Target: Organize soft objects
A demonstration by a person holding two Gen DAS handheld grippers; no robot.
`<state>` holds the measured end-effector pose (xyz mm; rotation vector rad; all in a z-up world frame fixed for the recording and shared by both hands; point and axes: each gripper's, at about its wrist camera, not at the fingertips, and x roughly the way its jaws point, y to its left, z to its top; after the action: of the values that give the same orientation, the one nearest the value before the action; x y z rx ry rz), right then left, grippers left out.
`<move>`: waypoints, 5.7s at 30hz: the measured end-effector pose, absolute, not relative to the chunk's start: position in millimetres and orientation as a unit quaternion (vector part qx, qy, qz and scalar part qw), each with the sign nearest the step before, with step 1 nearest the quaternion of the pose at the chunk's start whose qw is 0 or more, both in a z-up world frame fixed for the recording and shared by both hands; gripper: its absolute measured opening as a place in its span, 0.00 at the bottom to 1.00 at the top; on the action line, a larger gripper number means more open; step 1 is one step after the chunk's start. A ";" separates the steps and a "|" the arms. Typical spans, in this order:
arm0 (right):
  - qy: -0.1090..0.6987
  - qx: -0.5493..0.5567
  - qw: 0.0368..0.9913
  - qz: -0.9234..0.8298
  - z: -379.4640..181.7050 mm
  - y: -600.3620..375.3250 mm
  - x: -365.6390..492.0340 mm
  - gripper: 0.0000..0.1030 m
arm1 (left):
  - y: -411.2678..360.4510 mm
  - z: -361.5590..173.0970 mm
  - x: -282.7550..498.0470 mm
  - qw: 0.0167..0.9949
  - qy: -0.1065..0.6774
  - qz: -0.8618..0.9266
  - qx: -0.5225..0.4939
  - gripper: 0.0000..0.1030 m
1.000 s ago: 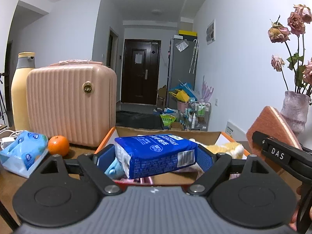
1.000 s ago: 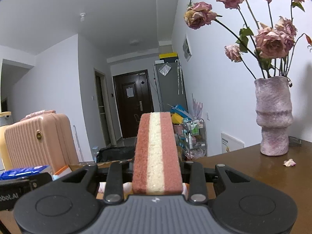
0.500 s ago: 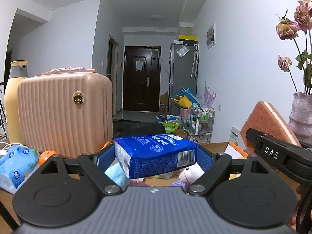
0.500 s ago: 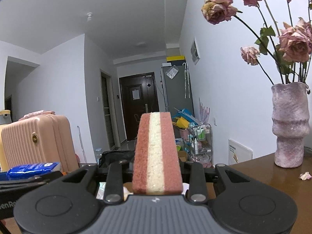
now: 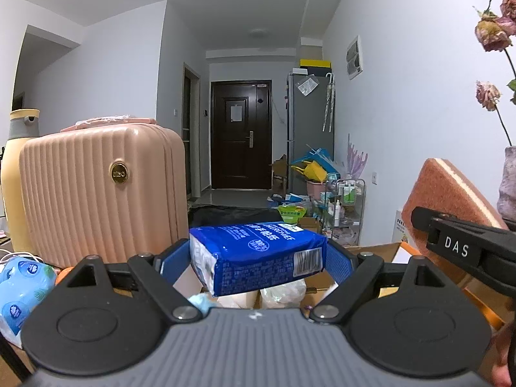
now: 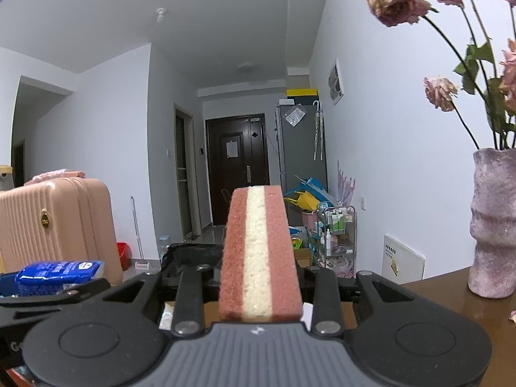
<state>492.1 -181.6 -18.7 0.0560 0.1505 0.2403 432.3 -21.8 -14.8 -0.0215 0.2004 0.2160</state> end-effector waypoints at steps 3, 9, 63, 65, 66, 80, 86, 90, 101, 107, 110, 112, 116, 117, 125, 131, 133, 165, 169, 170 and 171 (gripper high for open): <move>0.081 0.030 0.989 0.124 -14.0 -181.2 501.7 0.30 | -18.9 -16.2 437.6 0.988 0.100 0.113 -0.011 0.85; 0.109 0.021 0.985 0.133 -8.9 -177.5 520.9 0.30 | -18.3 -22.0 445.9 0.987 0.110 0.121 -0.006 0.85; 0.108 0.007 0.987 0.121 -13.4 -223.9 330.8 1.00 | 1.1 -13.3 296.8 0.986 0.129 0.104 -0.017 1.00; 0.113 0.006 0.986 0.122 -15.8 -226.1 316.0 1.00 | 0.7 -13.3 281.7 0.986 0.130 0.099 -0.015 1.00; 0.115 0.005 0.986 0.123 -16.7 -226.3 309.8 1.00 | 1.0 -13.1 274.8 0.987 0.130 0.096 -0.013 1.00; 0.119 0.006 0.985 0.127 -25.8 -235.2 212.5 1.00 | -9.6 -14.1 176.2 0.990 0.129 0.051 0.009 1.00; 0.118 0.019 0.985 0.122 -28.8 -244.2 181.5 1.00 | -13.4 -13.5 142.5 0.992 0.121 0.038 0.009 1.00; 0.116 0.021 0.986 0.121 -31.6 -248.0 161.8 1.00 | -16.5 -15.7 126.3 0.992 0.119 0.034 0.012 1.00; 0.112 0.019 0.985 0.127 -32.5 -257.4 116.2 1.00 | -17.3 -19.1 83.5 0.993 0.117 0.022 0.004 1.00; 0.108 0.007 0.985 0.133 -25.6 -259.3 90.5 1.00 | -14.9 -22.0 62.2 0.992 0.125 0.009 -0.008 1.00; 0.103 0.002 0.986 0.134 -20.7 -261.6 78.1 1.00 | -13.3 -21.8 52.1 0.992 0.123 0.005 -0.008 1.00; 0.099 -0.001 0.986 0.135 -18.3 -263.2 69.0 1.00 | -13.2 -20.0 45.1 0.993 0.117 0.002 -0.005 1.00; 0.088 -0.006 0.987 0.137 -11.5 -265.9 50.8 1.00 | -15.0 -15.0 30.6 0.995 0.103 -0.004 0.004 1.00; 0.085 -0.007 0.987 0.138 -9.9 -266.5 46.8 1.00 | -15.7 -13.8 26.9 0.995 0.100 -0.006 0.006 1.00; 0.069 -0.015 0.987 0.144 -0.7 -269.6 20.6 1.00 | -20.7 -9.9 6.2 0.996 0.087 -0.018 0.012 1.00; 0.061 -0.017 0.988 0.143 3.6 -271.1 12.6 1.00 | -21.2 -7.4 -4.2 0.997 0.076 -0.021 0.014 1.00; 0.061 -0.016 0.988 0.144 4.1 -270.9 11.3 1.00 | -21.3 -6.2 -5.9 0.997 0.074 -0.021 0.014 1.00; 0.058 -0.016 0.987 0.149 4.9 -269.7 9.7 1.00 | -21.1 -6.1 -10.6 0.997 0.068 -0.023 0.010 1.00; 0.058 -0.016 0.987 0.149 4.9 -269.7 9.7 1.00 | -21.1 -6.4 -10.7 0.997 0.068 -0.023 0.010 1.00; 0.058 -0.017 0.987 0.149 4.9 -269.6 9.6 1.00 | -21.0 -6.5 -10.6 0.997 0.068 -0.023 0.010 1.00; 0.058 -0.016 0.987 0.149 4.9 -269.7 9.6 1.00 | -21.1 -6.6 -10.8 0.997 0.068 -0.023 0.010 1.00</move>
<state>9.6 -269.7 4.9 -0.0331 0.1167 0.2983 -10.8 -21.1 -6.6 0.0200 0.1363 -0.0460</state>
